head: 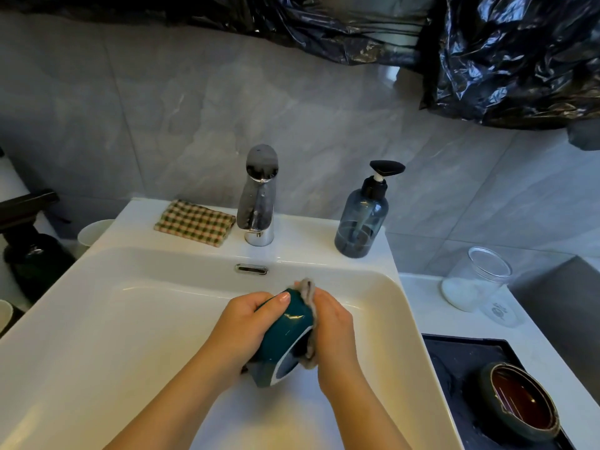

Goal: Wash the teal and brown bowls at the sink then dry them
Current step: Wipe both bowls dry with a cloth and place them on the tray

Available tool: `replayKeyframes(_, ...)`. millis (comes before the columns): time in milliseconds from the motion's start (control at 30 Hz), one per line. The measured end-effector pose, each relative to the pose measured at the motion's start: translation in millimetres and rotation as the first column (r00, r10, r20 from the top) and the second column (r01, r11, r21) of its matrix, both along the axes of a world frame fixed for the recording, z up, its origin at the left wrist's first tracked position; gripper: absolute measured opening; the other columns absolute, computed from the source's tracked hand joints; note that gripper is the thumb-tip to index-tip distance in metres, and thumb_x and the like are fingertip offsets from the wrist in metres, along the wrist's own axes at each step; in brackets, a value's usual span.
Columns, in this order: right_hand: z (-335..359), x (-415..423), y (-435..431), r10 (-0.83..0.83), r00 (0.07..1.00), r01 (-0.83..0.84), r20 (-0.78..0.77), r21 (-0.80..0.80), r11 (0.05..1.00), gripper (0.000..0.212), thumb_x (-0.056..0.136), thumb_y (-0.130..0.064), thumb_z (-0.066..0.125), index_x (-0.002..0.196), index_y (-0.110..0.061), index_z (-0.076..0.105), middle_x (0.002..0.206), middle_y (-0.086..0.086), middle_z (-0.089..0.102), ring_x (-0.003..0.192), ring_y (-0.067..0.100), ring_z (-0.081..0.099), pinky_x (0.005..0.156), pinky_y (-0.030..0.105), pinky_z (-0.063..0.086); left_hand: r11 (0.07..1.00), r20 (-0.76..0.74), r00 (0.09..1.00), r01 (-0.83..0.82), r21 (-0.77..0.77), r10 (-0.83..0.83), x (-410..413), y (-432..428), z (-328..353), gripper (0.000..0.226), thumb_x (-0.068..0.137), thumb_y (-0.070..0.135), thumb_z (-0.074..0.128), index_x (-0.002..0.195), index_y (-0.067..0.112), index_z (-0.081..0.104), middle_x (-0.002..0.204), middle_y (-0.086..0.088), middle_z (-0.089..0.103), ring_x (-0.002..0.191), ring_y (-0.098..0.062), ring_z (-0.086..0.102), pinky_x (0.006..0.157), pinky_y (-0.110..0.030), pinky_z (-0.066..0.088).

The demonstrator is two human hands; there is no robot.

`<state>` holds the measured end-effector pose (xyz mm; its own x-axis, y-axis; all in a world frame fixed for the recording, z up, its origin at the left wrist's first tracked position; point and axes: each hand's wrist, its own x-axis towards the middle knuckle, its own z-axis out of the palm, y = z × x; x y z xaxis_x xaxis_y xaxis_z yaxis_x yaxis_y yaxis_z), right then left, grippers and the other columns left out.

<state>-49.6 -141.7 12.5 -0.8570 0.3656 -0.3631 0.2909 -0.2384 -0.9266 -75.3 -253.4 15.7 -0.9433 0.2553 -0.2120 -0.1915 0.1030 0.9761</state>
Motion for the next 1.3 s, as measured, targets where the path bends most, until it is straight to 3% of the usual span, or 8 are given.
replayKeyframes(100, 4.5, 1.0, 2.8, -0.024, 0.994, 0.052, 0.107, -0.266, 0.962, 0.043, 0.087, -0.050, 0.049, 0.086, -0.012, 0.069, 0.084, 0.011, 0.072, 0.084, 0.028, 0.065, 0.069, 0.034, 0.052, 0.975, 0.097, 0.993, -0.093, 0.200, 0.075, 0.3, 1.6, 2.6, 0.030, 0.092, 0.031, 0.052, 0.087, 0.008, 0.071, 0.082, -0.012, 0.074, 0.074, -0.027, 0.068, 0.067, -0.034, 0.052)
replayKeyframes(333, 8.4, 4.4, 2.0, -0.077, 0.989, 0.067, -0.129, -0.083, 0.994, 0.027, 0.097, -0.035, 0.039, 0.084, -0.037, 0.063, 0.080, -0.014, 0.064, 0.080, 0.003, 0.058, 0.061, 0.022, 0.049, 0.923, 0.230, 0.972, -0.136, 0.361, 0.053, -4.1, 0.9, 0.3, 0.040, 0.094, 0.037, 0.042, 0.099, 0.009, 0.070, 0.097, -0.017, 0.074, 0.090, -0.034, 0.068, 0.082, -0.044, 0.052)
replayKeyframes(567, 1.7, 3.9, 1.6, 0.012, 0.998, -0.030, -0.055, -0.344, 0.938, 0.047, 0.090, -0.050, 0.045, 0.085, -0.014, 0.075, 0.090, 0.010, 0.074, 0.086, 0.025, 0.068, 0.076, 0.036, 0.054, 0.795, 0.422, 0.906, -0.285, 0.536, 0.040, -9.9, -1.0, -6.6, 0.043, 0.089, 0.046, 0.046, 0.097, 0.012, 0.071, 0.088, -0.011, 0.074, 0.085, -0.029, 0.066, 0.076, -0.039, 0.050)
replayKeyframes(700, -5.3, 2.5, -9.1, 0.043, 0.988, -0.032, -0.147, 0.078, 0.996, 0.027, 0.092, -0.046, 0.042, 0.113, -0.042, 0.059, 0.132, 0.005, 0.057, 0.119, 0.023, 0.054, 0.083, 0.033, 0.052, 0.709, 0.501, 0.863, -0.395, 0.584, 0.069, -12.9, 4.8, -8.9, 0.042, 0.091, 0.046, 0.046, 0.098, 0.013, 0.071, 0.081, -0.009, 0.076, 0.073, -0.026, 0.071, 0.067, -0.036, 0.049)
replayKeyframes(833, -15.1, 6.0, -14.6, 0.385, 0.917, -0.202, -0.109, 0.704, 0.681, 0.050, 0.088, -0.040, 0.022, 0.135, -0.038, 0.038, 0.140, -0.029, 0.016, 0.136, -0.006, 0.003, 0.116, 0.022, 0.005, 0.759, 0.554, 0.828, -0.418, 0.499, 0.092, -12.9, 5.0, -18.3, 0.046, 0.092, 0.048, 0.042, 0.111, 0.016, 0.068, 0.092, -0.011, 0.075, 0.085, -0.027, 0.069, 0.063, -0.034, 0.050)
replayKeyframes(1000, -15.9, 1.4, -11.0, 0.274, 0.962, -0.221, -0.014, 0.552, 0.804, 0.045, 0.101, -0.032, 0.024, 0.146, -0.032, 0.020, 0.155, -0.015, 0.015, 0.145, 0.006, 0.006, 0.120, 0.029, 0.008, 0.845, 0.515, 0.842, -0.389, 0.367, 0.164, -12.6, 7.3, -17.3, 0.041, 0.091, 0.048, 0.048, 0.099, 0.015, 0.070, 0.093, -0.013, 0.074, 0.088, -0.032, 0.067, 0.072, -0.039, 0.052)
replayKeyframes(1200, -12.5, 12.4, -28.6, 0.510, 0.859, -0.322, -0.047, 0.724, 0.609, 0.050, 0.089, -0.042, 0.019, 0.139, -0.043, 0.010, 0.139, -0.034, 0.004, 0.137, -0.011, 0.003, 0.120, 0.029, 0.002, 0.813, 0.504, 0.836, -0.441, 0.381, 0.217, -12.6, 4.1, -11.6, 0.043, 0.092, 0.049, 0.047, 0.096, 0.012, 0.069, 0.084, -0.010, 0.075, 0.085, -0.028, 0.068, 0.067, -0.036, 0.050)
replayKeyframes(1300, -13.8, 4.6, -25.8, 0.443, 0.891, -0.295, -0.096, 0.619, 0.728, 0.048, 0.093, -0.045, 0.022, 0.138, -0.045, 0.008, 0.138, -0.032, 0.006, 0.137, -0.009, 0.004, 0.121, 0.034, 0.007, 0.848, 0.458, 0.863, -0.397, 0.353, 0.213, -12.0, 4.0, -9.1, 0.040, 0.092, 0.048, 0.046, 0.095, 0.016, 0.069, 0.089, -0.011, 0.074, 0.087, -0.029, 0.068, 0.069, -0.037, 0.052)
